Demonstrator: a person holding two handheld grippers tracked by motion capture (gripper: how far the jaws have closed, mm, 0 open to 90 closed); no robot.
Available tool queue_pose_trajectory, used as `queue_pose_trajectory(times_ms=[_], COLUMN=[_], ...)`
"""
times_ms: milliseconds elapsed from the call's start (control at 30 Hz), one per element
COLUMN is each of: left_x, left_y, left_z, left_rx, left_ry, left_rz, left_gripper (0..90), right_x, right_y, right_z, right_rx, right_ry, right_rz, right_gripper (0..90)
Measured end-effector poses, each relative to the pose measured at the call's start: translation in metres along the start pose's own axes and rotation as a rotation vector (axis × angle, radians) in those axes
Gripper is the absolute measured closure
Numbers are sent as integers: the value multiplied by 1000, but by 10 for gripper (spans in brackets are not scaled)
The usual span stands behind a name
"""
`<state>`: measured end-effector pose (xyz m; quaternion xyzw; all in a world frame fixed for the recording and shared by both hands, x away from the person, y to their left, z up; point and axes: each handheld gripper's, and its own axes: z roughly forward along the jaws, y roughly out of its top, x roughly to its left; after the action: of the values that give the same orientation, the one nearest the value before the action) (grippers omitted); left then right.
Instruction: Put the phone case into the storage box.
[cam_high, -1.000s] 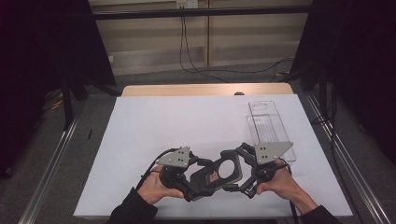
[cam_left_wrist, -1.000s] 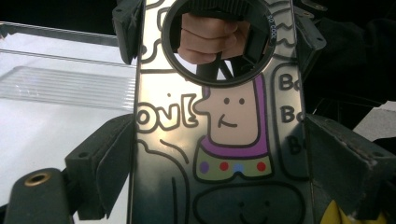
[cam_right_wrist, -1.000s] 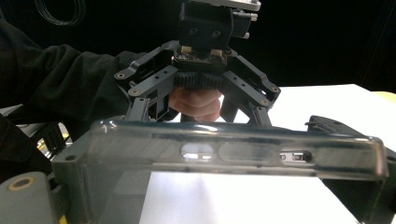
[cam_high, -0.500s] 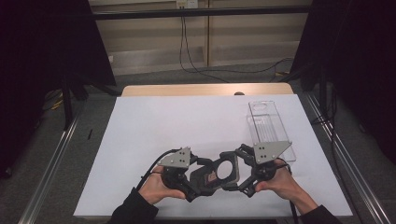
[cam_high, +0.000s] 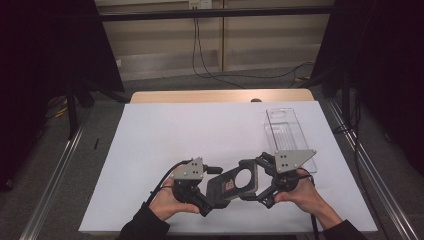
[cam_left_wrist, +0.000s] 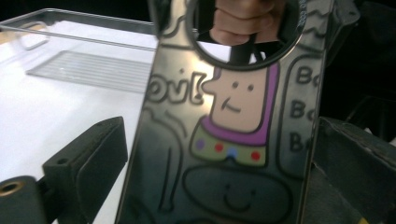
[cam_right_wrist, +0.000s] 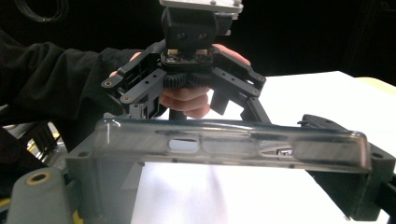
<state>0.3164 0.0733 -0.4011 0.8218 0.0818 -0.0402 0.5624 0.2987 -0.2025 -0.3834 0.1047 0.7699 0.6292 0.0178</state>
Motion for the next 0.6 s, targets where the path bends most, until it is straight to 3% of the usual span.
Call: queue_pose_trajectory(times_ms=[100, 200, 300, 600], left_x=[1, 2, 2, 1], left_y=[0, -2, -5, -11], left_z=[-5, -8, -14, -26], left_rx=[9, 11, 4, -22], left_ry=[44, 62, 112, 171], left_rz=[-3, -8, -16, -44], left_gripper=[34, 35, 30, 29], right_x=[-2, -3, -5, -9], right_y=[0, 0, 0, -1], right_z=[-5, -7, -12, -17], right_rx=[-3, -2, 0, -2], right_ry=[-28, -41, -69, -128], right_rz=[7, 11, 21, 57], right_gripper=[119, 119, 119, 119])
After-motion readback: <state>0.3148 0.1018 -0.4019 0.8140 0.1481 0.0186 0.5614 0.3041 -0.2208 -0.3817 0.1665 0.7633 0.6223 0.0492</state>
